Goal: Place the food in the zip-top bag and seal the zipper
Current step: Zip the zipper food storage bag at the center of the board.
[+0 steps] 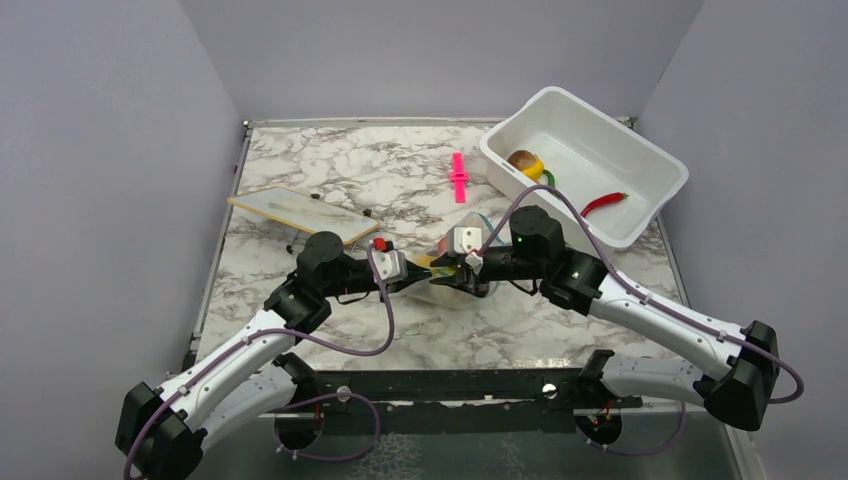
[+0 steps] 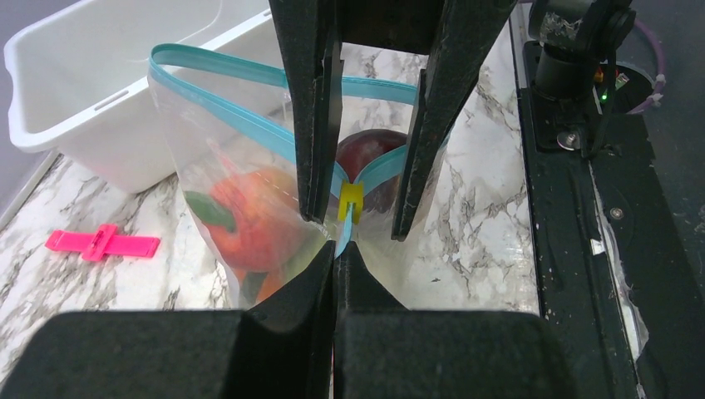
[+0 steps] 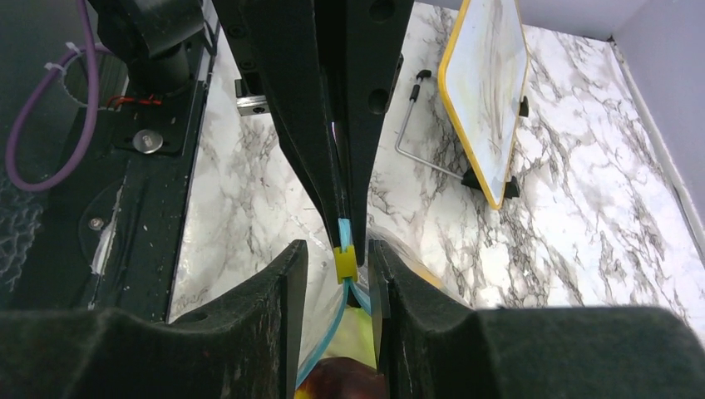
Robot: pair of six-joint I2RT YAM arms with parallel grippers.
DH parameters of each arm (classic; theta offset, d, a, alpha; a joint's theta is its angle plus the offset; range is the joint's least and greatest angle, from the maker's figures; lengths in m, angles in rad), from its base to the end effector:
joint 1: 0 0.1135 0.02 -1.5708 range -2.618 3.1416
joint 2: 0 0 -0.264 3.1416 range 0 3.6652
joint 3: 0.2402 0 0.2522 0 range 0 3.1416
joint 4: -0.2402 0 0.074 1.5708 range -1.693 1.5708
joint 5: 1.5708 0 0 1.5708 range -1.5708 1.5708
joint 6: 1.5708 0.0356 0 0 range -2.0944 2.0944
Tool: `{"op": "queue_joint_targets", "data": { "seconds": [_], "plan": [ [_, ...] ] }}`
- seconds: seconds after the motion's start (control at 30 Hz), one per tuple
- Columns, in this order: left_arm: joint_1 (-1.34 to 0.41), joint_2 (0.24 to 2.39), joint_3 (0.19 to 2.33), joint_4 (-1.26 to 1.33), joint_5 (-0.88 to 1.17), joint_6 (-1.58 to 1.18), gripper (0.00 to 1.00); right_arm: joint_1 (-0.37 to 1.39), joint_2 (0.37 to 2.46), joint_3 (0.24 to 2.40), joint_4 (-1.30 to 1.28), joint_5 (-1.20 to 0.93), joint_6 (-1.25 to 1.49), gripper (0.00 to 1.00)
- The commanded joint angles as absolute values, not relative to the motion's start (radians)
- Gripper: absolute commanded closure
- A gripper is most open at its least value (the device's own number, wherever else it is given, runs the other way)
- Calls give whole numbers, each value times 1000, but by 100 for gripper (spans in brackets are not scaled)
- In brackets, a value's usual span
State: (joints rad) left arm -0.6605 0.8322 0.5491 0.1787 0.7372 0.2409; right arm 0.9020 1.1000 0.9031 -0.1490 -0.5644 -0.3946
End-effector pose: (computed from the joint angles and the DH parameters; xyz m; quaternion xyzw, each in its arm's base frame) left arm 0.1385 -0.1379 0.2874 0.5190 0.5189 -0.3919 0.5549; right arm 0.1402 0.2080 0.3244 -0.6021 0.5298 0.3591 0.4773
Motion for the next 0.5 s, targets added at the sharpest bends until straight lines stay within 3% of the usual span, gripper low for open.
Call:
{"op": "queue_joint_targets", "data": {
  "seconds": [0.0, 0.07, 0.27, 0.47],
  "plan": [
    [-658, 816, 553, 220, 778, 245, 100, 907, 1110, 924, -126, -540, -439, 67],
    [-658, 816, 553, 218, 775, 246, 100, 907, 1110, 927, -131, -540, -449, 70],
    [-658, 811, 551, 217, 767, 254, 100, 907, 1084, 910, -114, -522, -456, 99],
    [-658, 752, 500, 308, 810, 243, 100, 907, 1047, 901, -152, -480, -474, 99]
  ]
}}
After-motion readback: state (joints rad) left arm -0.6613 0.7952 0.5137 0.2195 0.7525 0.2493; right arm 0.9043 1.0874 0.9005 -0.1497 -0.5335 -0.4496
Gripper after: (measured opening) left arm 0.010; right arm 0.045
